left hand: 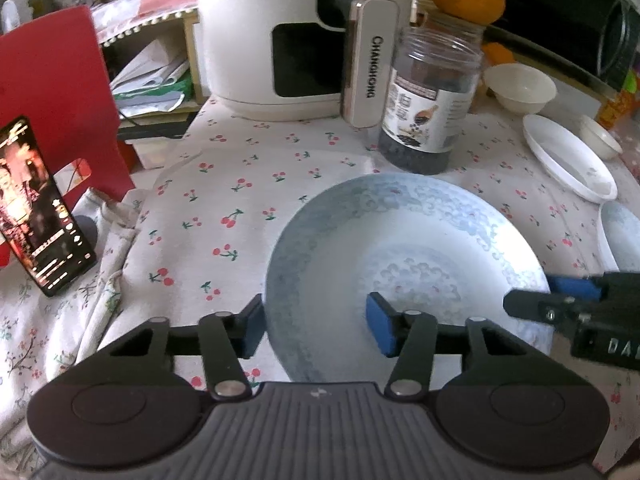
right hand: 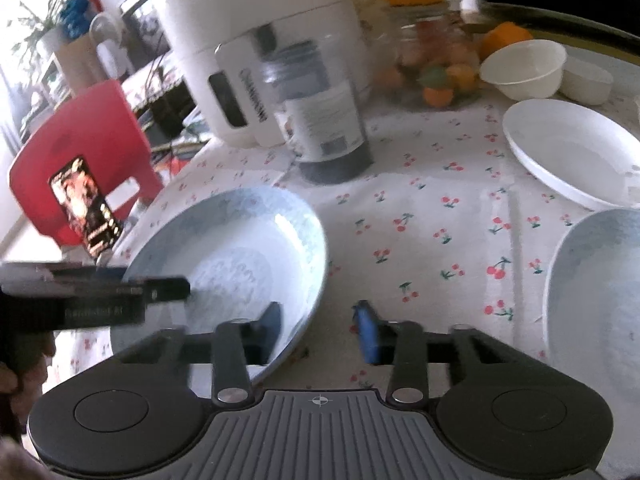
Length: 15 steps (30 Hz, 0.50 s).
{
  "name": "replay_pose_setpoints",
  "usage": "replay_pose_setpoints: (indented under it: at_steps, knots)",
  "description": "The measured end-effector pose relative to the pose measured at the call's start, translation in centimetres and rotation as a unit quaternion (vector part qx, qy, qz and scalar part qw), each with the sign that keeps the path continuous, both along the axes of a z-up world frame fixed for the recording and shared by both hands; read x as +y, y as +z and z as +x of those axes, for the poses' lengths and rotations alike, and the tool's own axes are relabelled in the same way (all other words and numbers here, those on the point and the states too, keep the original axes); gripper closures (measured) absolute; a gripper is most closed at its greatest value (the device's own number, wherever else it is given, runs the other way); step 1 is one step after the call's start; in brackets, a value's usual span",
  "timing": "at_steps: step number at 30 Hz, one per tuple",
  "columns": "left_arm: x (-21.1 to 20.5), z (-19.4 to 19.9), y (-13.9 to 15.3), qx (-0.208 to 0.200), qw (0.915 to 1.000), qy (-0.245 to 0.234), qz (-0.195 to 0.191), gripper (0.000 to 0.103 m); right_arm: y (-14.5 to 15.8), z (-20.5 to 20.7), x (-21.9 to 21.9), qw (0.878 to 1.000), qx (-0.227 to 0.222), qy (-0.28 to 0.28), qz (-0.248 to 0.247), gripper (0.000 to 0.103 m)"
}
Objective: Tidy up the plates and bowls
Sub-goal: 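Grasp the blue-patterned plate rim with the left gripper and lift it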
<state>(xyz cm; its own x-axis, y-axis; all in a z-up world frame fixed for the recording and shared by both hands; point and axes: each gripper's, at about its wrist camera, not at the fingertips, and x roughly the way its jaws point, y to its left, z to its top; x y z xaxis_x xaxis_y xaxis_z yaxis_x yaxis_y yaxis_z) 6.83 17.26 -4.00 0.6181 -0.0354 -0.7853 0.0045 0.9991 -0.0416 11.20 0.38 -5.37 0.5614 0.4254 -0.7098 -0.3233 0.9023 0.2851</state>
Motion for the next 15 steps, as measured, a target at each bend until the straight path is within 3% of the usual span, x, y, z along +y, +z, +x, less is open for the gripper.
replay_pose_setpoints:
  at_steps: [1,6,15]
  knots:
    - [0.1,0.0,0.1,0.000,1.0000,0.005,0.000,0.061,0.0,-0.1,0.2,1.000,-0.001,0.010,0.003,0.084]
    - [0.6,0.1,0.2,-0.001,0.9996,0.028,-0.003,0.076,0.4,-0.7,0.8,1.000,-0.014,0.020,-0.018,0.083]
    - [-0.2,0.1,0.5,-0.013,0.9994,0.027,-0.016,0.079,1.0,-0.5,-0.5,1.000,-0.012,0.010,-0.018,0.083]
